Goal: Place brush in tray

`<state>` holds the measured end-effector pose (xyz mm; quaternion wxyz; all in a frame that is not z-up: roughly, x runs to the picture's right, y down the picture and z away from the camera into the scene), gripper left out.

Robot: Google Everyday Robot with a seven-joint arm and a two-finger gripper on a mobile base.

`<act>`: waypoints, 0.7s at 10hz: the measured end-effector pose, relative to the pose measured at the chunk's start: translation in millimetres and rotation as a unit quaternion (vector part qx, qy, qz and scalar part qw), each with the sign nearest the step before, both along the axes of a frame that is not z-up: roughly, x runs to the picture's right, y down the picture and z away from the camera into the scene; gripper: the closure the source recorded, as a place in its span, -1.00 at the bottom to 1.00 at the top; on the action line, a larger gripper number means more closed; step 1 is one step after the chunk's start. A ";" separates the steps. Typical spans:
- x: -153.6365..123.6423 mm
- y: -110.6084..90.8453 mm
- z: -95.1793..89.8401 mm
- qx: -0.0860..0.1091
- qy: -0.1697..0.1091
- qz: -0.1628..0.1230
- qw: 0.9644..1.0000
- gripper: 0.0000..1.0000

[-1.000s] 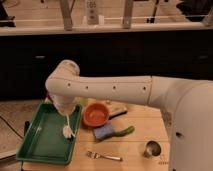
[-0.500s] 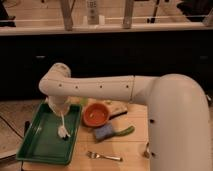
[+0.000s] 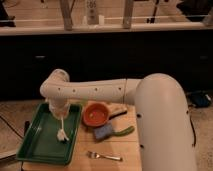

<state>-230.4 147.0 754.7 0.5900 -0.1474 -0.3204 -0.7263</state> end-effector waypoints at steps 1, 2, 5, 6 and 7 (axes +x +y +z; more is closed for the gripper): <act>-1.0 0.5 3.1 -0.004 0.003 0.001 1.000 0.82; -3.7 0.4 5.2 -0.007 0.006 0.002 1.000 0.65; -2.6 -1.5 9.1 -0.014 0.021 -0.001 1.000 0.02; -2.5 -1.6 9.4 -0.015 0.024 -0.003 1.000 -0.17; -3.2 -1.3 9.3 -0.015 0.026 -0.005 1.000 -0.38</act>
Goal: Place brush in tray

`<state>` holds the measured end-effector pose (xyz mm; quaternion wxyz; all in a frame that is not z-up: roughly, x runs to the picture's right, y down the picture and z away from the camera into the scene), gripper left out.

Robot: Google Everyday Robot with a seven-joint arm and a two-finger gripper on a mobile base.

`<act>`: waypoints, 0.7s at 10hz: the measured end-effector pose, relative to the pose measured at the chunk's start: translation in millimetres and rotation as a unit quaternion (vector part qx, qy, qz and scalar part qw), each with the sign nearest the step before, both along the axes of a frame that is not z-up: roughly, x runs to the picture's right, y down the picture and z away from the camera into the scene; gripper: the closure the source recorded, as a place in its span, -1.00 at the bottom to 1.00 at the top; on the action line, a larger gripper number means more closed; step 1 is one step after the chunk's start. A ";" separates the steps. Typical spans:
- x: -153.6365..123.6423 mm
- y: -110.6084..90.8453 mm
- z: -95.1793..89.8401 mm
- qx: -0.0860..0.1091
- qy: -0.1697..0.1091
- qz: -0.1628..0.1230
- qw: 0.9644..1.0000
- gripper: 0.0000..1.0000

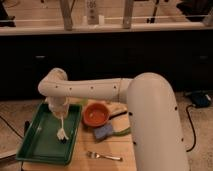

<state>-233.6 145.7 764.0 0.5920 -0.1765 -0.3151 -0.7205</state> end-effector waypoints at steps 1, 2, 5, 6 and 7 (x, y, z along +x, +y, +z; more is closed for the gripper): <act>0.8 -0.6 -0.3 0.000 0.002 -0.001 1.000 -0.55; 2.4 -0.5 0.1 0.000 0.003 -0.002 1.000 -0.60; 5.1 -1.0 -0.2 -0.001 0.003 -0.002 1.000 -0.60; 5.9 -1.4 0.0 -0.002 0.002 -0.003 1.000 -0.60; 7.1 -1.6 0.4 -0.003 0.001 -0.002 1.000 -0.60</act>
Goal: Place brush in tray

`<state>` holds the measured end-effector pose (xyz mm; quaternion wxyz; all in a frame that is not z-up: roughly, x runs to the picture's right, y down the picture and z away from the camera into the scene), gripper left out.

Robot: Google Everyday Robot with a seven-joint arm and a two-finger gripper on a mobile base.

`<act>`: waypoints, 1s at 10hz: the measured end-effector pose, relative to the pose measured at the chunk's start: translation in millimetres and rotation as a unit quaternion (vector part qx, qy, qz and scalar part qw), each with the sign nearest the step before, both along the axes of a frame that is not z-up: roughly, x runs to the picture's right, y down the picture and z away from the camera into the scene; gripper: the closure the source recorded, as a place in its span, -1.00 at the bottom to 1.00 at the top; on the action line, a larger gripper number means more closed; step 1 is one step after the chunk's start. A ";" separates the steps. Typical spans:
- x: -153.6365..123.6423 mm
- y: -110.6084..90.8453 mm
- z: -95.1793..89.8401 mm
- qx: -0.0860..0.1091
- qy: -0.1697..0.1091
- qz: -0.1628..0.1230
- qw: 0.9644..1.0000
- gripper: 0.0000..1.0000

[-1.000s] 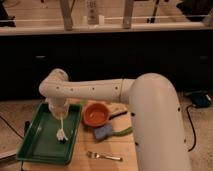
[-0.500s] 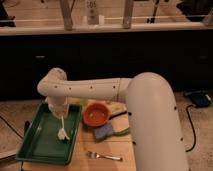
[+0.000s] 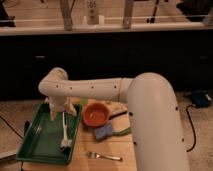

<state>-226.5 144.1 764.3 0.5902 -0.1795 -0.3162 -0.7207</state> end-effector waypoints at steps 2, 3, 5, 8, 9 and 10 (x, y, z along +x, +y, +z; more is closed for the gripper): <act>-0.5 -1.3 0.3 0.000 -0.007 0.001 1.000 -0.60; -0.3 -2.1 0.5 0.000 -0.010 0.001 1.000 -0.60; -0.5 -3.5 1.1 0.000 -0.016 0.000 1.000 -0.60; -0.6 -4.4 1.3 -0.001 -0.020 -0.001 1.000 -0.60; -0.5 -4.4 1.4 -0.001 -0.020 -0.001 1.000 -0.60; -0.6 -4.3 1.4 -0.001 -0.020 -0.001 1.000 -0.60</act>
